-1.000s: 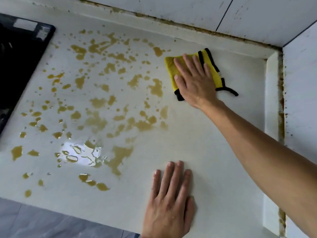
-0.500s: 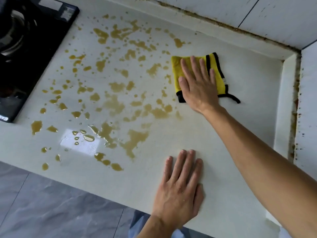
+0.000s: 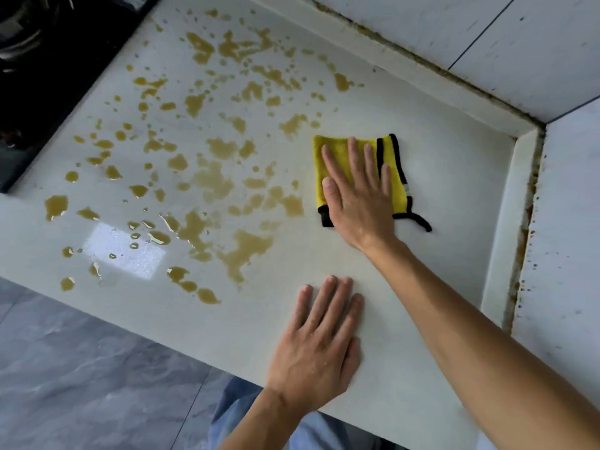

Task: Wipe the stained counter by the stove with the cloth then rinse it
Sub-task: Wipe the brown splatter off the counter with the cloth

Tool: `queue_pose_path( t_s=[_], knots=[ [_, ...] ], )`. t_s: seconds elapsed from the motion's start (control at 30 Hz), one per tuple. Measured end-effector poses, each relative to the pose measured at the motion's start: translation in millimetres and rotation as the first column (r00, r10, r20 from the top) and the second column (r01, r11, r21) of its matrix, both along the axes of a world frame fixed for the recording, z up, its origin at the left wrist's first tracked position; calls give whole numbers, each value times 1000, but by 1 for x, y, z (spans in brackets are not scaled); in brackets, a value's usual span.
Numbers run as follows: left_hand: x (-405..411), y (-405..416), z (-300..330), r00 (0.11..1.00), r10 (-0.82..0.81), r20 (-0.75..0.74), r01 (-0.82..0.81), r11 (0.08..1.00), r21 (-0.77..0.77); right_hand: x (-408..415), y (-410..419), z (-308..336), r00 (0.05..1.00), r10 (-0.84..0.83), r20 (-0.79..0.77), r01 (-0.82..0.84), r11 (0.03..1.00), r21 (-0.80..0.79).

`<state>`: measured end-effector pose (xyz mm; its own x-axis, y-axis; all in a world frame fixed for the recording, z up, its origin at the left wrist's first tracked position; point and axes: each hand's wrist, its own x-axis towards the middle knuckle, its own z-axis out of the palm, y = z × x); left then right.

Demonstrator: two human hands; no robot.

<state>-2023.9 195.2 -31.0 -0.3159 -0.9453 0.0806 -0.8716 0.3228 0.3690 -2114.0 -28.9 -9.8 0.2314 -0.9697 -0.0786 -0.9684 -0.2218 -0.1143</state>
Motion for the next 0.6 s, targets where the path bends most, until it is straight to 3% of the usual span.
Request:
queue_pose_path(
  t_s=[0.1,0.2,0.33,0.43,0.5,0.6],
  knots=[
    [-2,1,1,1000,4,22,-4,1000,-3,9,50,-6,974,225,-21,-225,974,-1],
    [-3,1,-1,1000,12,6,-12,1000,-3,29,31,-7,898,440,11,-439,898,-20],
    [-2,1,-1,1000,31,-5,-31,999,-13,22,-20,-4,935,353,17,-353,935,16],
    [-5,3,2,998,66,4,-66,998,-24,-7,5,-3,942,335,0,-335,942,26],
    [-13,12,4,988,152,10,-152,988,-10,-12,44,-3,891,454,-8,-454,890,41],
    [-31,39,8,959,282,5,-282,957,60,15,79,-7,722,692,27,-692,720,55]
  ],
)
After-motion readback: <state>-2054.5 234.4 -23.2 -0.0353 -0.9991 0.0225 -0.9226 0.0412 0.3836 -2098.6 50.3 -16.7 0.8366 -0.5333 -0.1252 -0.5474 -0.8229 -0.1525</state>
